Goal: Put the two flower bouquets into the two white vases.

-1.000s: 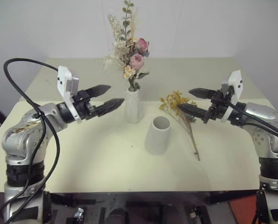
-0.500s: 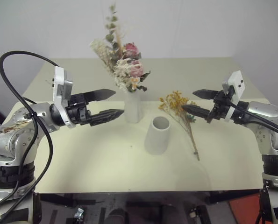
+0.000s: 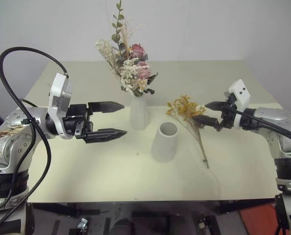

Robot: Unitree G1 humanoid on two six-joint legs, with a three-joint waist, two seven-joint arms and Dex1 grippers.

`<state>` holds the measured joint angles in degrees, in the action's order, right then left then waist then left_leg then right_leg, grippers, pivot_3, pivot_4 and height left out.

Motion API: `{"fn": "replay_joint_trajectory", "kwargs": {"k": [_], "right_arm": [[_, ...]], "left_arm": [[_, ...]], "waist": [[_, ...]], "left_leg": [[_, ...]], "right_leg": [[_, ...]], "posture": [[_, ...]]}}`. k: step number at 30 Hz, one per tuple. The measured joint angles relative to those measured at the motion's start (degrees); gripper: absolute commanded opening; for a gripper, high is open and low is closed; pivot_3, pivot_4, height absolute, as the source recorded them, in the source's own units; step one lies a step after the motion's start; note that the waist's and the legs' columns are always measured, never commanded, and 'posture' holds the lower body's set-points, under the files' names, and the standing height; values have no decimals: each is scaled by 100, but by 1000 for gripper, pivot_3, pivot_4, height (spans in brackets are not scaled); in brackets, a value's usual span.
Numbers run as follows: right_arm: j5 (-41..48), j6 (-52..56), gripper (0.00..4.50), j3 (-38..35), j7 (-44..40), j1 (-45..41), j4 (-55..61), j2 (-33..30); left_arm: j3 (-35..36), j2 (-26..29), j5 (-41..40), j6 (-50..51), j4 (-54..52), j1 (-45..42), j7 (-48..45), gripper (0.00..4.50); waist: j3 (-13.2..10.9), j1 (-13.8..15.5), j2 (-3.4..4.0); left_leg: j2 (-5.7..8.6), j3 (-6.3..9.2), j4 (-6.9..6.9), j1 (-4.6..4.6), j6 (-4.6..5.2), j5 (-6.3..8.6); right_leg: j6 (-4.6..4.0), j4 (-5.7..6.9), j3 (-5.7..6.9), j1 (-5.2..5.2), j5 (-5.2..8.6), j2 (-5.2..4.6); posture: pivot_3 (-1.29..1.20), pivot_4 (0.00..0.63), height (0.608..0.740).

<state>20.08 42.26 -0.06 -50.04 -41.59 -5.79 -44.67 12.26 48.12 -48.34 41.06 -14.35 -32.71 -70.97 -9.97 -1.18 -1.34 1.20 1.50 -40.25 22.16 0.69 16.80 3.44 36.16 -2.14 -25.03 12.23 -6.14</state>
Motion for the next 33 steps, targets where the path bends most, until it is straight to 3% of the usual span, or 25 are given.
{"fn": "replay_joint_trajectory", "kwargs": {"k": [10,15,23,33], "right_arm": [[-545,1025,4500,812,152,-287,-444,-9],[-883,1056,4500,1302,120,-301,-820,27],[-1238,820,4500,1478,159,-462,-1279,382],[-1501,535,1425,1367,409,-528,-1502,666]], "left_arm": [[-23,5,10,-106,18,0,-175,4460],[-25,23,9,-106,11,1,-178,4460],[-27,47,8,-106,-7,22,-171,4460],[-25,81,7,-110,-22,31,-168,4500]], "waist": [[0,-6,0],[0,-15,0],[1,-89,-2],[5,-144,-8]], "left_leg": [[-1,-2,0,3,3,2],[-1,-2,0,2,3,1],[-3,1,-1,-4,1,1],[-8,9,2,-15,1,1]], "right_leg": [[0,1,1,0,0,1],[0,0,1,0,0,1],[0,-1,-1,1,0,2],[-1,2,-6,7,0,8]], "posture": [[0,150,740],[0,150,740],[0,150,740],[0,150,740]]}}
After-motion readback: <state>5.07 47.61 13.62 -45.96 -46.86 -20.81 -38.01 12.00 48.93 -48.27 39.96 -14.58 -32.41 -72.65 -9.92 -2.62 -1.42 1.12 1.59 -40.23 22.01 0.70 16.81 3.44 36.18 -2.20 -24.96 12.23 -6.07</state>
